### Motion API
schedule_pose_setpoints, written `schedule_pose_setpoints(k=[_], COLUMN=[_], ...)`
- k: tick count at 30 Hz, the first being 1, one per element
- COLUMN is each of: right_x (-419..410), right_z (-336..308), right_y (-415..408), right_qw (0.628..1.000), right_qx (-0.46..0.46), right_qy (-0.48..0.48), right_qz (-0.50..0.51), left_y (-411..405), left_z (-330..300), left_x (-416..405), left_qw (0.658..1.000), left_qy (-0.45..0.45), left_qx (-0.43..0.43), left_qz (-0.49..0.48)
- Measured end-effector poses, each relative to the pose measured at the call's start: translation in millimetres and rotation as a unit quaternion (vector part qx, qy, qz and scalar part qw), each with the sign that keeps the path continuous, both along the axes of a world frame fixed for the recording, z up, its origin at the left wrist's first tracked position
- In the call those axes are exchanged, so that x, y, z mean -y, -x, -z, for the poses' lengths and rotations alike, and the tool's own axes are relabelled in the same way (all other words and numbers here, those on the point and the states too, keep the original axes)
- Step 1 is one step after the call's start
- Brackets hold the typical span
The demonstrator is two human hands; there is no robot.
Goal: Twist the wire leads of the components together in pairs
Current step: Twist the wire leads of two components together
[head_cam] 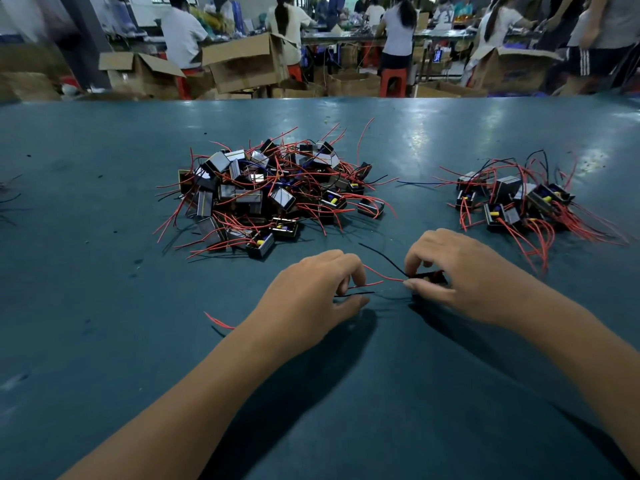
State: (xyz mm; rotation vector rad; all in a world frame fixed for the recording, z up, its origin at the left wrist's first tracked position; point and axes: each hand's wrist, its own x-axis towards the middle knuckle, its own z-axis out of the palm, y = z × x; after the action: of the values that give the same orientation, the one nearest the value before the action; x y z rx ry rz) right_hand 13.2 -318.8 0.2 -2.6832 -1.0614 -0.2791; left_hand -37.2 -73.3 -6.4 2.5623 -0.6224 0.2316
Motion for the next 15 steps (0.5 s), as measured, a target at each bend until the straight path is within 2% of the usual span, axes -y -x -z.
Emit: schedule_pose_setpoints(k=[5, 11, 13, 15], right_x=[-11.3, -4.2, -2.5, -4.0], right_z=[-1.5, -1.9, -2.8, -1.6], right_y=[6.1, -3.0, -4.7, -2.7], right_qw=[0.991, 0.948, 0.942, 0.951], right_qx=[-0.043, -0.138, -0.150, -0.157], right_qy=[-0.124, -0.276, -0.288, -0.259], right_qz=[0.014, 0.082, 0.082, 0.067], left_y=[-0.6, 2.9, 2.2, 0.1], left_z=[2.5, 4.6, 5.7, 7.1], left_x=[3.0, 11.1, 13.2, 14.0], left_qw=[1.000, 0.996, 0.994, 0.991], left_qy=[-0.001, 0.024, 0.007, -0.016], left_qx=[0.009, 0.089, 0.111, 0.132], left_qz=[-0.012, 0.008, 0.023, 0.030])
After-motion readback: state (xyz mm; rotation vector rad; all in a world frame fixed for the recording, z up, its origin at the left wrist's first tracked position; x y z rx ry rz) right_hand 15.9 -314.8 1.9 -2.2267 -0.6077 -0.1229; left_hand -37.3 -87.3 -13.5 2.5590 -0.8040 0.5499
